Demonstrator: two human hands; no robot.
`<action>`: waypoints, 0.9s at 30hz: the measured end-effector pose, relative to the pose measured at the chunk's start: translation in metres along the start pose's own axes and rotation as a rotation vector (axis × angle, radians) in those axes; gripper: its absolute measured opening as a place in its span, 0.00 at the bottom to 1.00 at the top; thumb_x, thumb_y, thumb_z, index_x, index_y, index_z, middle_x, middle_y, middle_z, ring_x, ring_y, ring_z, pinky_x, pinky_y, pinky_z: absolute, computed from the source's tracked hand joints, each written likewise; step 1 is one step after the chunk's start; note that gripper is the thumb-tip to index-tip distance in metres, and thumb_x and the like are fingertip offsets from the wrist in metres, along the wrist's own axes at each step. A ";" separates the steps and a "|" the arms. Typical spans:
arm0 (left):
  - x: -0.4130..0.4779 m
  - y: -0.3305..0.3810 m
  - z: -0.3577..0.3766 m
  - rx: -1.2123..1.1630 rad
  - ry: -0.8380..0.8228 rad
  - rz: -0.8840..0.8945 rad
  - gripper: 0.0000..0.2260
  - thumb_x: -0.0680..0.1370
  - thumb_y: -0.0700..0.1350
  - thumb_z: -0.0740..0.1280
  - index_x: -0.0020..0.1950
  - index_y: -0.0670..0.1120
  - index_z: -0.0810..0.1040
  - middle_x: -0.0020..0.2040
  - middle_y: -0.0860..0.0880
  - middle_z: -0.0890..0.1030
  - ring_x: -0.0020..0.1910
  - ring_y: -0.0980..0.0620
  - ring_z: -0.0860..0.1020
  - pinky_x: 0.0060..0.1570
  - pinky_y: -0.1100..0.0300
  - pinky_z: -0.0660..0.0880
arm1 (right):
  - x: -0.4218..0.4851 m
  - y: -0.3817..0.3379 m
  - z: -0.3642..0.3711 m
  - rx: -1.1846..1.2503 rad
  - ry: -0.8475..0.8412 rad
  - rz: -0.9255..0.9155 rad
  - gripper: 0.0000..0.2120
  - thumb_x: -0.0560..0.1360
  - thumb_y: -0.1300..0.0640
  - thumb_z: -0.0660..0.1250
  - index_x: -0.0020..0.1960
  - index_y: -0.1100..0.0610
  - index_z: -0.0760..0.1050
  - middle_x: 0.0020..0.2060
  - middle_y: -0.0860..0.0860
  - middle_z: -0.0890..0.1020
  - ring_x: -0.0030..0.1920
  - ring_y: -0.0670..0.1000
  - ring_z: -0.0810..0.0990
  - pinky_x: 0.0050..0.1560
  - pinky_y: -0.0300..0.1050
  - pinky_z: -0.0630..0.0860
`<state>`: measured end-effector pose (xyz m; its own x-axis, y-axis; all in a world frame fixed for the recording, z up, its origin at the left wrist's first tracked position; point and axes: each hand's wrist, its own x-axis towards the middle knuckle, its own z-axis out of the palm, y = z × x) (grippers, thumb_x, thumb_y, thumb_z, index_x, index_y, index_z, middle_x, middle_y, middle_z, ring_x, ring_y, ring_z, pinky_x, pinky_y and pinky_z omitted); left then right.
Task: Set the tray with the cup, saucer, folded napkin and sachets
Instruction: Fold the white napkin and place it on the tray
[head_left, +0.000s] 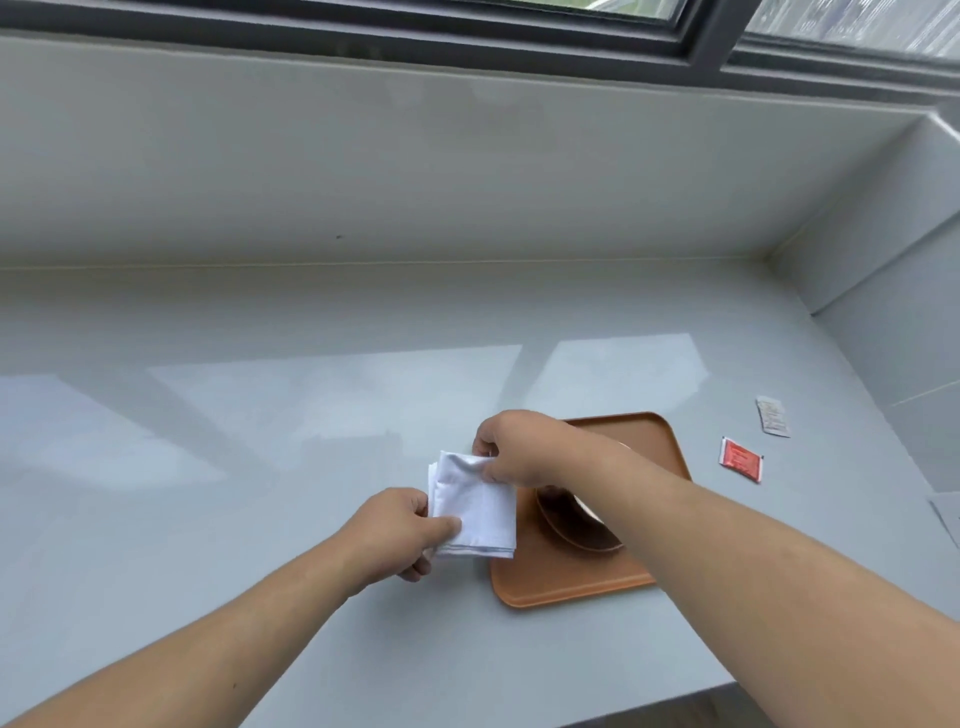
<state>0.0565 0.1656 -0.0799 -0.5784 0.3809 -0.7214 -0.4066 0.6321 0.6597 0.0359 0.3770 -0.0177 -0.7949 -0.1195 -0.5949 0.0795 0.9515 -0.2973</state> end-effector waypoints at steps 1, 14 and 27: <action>0.000 -0.003 0.007 0.035 0.008 -0.005 0.13 0.74 0.51 0.73 0.44 0.41 0.79 0.33 0.48 0.83 0.29 0.51 0.83 0.30 0.59 0.79 | -0.002 0.003 0.004 -0.042 -0.009 -0.021 0.07 0.75 0.55 0.67 0.52 0.52 0.79 0.46 0.49 0.82 0.45 0.53 0.79 0.38 0.44 0.73; 0.011 -0.008 0.053 0.168 0.032 -0.055 0.14 0.69 0.58 0.73 0.38 0.47 0.78 0.29 0.49 0.80 0.25 0.50 0.75 0.29 0.59 0.73 | -0.004 0.027 0.024 -0.282 -0.076 -0.060 0.08 0.76 0.56 0.66 0.53 0.54 0.80 0.46 0.52 0.84 0.46 0.56 0.82 0.36 0.46 0.72; 0.009 -0.011 0.058 0.300 0.107 -0.016 0.17 0.71 0.58 0.73 0.33 0.49 0.72 0.29 0.52 0.76 0.26 0.52 0.72 0.32 0.58 0.67 | -0.007 0.022 0.027 -0.302 -0.003 -0.109 0.07 0.77 0.57 0.65 0.49 0.56 0.81 0.44 0.53 0.84 0.45 0.57 0.82 0.44 0.49 0.79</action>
<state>0.0970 0.2008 -0.1059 -0.6512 0.3062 -0.6943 -0.1983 0.8145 0.5452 0.0595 0.3912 -0.0406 -0.7872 -0.2257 -0.5739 -0.1887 0.9741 -0.1242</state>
